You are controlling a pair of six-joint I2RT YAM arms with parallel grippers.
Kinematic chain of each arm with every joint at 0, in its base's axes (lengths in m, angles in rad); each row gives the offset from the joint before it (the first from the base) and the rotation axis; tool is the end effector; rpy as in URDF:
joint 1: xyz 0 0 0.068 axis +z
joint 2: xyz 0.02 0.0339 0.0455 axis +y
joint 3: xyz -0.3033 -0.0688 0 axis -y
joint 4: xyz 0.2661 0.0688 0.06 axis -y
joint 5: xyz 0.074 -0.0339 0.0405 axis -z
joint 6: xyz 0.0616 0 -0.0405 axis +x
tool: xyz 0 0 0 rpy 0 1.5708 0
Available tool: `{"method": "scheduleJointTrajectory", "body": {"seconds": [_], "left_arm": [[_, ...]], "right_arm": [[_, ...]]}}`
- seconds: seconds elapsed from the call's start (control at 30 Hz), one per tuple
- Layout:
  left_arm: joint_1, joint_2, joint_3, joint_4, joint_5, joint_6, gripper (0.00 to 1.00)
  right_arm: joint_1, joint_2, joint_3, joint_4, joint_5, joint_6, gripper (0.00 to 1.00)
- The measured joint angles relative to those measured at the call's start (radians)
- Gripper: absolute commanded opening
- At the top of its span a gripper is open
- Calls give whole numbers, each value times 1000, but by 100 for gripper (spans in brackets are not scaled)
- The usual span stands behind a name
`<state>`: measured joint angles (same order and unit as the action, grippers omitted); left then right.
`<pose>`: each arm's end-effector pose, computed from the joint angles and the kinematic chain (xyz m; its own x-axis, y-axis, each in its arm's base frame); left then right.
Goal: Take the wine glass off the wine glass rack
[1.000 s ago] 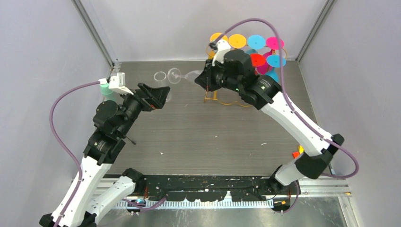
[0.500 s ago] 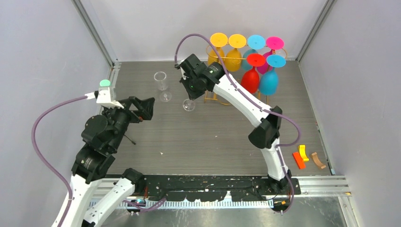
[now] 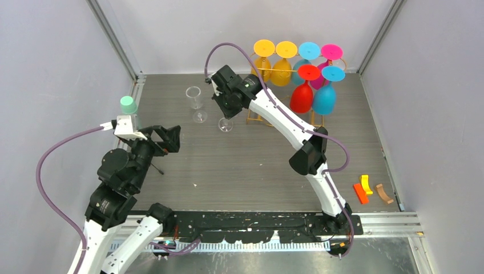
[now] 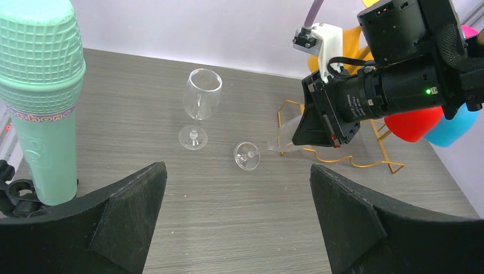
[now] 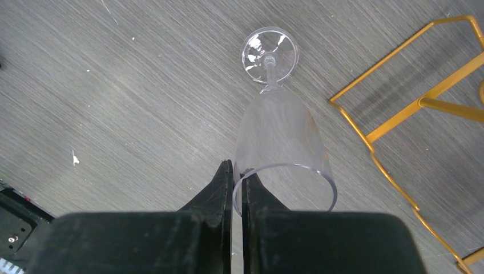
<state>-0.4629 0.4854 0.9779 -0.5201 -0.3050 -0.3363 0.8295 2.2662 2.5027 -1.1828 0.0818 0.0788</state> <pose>0.0893 -0.0239 0.4300 -0.0752 -0.3142 -0.9464 0.1404 0.9363 -0.3220 0.3671 0.3935 0.3572 -0.6014 -0.5408 -0.5881 -0.6576 0.7531 -0.0201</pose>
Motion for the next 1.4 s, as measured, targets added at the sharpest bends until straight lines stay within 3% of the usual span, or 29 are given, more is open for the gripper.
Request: {"method": "scheduleJointTrajectory", "body": {"seconds": [0.3, 0.83, 1.03, 1.2, 1.4], "left_arm": [[0, -18, -17, -10, -2, 0, 100], [0, -18, -23, -16, 1, -28, 100], [0, -11, -29, -16, 2, -32, 100], [0, -5, -32, -16, 2, -39, 100], [0, 2, -32, -16, 3, -46, 100]], "right_arm": [[0, 37, 49, -6, 25, -75, 24], [-5, 53, 66, 10, 48, -148, 42], [-8, 53, 66, 39, 70, -164, 55], [-13, 53, 48, 92, 97, -182, 75], [-19, 53, 12, 140, 104, -184, 78]]}}
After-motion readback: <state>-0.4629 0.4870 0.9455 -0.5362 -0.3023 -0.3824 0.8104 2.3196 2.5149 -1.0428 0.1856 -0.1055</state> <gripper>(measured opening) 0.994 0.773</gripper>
